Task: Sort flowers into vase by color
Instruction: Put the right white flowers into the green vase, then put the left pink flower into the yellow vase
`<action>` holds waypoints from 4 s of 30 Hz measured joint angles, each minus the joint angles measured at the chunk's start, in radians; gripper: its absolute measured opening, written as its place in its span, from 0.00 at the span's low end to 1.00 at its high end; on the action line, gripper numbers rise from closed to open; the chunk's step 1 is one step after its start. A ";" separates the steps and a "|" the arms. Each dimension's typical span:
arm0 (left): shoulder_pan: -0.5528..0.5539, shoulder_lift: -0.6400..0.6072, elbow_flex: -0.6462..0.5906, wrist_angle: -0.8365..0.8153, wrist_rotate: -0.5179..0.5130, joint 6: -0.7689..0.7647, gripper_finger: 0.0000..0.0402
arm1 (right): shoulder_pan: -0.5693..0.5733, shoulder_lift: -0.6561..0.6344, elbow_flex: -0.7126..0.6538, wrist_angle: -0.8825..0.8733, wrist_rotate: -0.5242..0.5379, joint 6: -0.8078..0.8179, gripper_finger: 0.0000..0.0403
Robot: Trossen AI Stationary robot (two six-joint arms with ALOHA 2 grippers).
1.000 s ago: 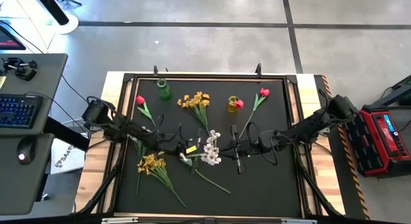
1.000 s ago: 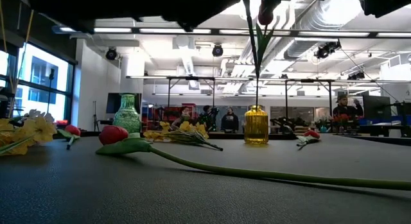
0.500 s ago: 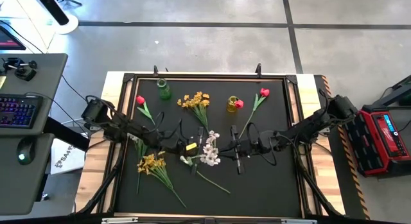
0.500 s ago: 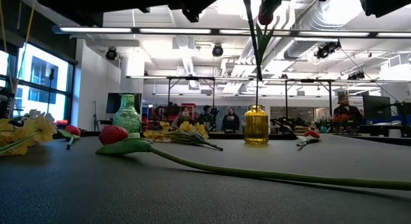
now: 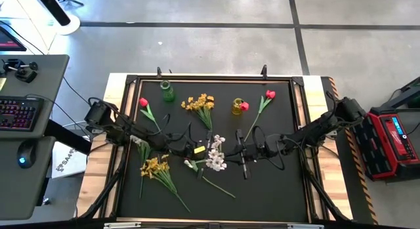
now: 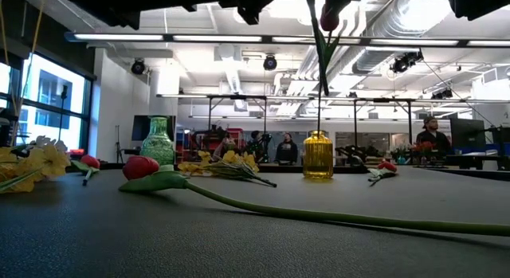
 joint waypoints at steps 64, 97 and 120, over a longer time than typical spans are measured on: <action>0.943 -0.941 -0.333 -0.719 -0.118 -0.208 0.01 | 0.085 -0.058 -0.002 -0.759 0.286 0.466 0.52; 1.078 -0.947 -0.314 -0.902 -0.129 -0.143 0.01 | 0.083 -0.058 -0.002 -0.754 0.314 0.460 0.52; 1.090 -0.925 -0.051 -1.425 -0.151 -0.193 0.53 | 0.083 -0.058 -0.002 -0.738 0.312 0.433 0.52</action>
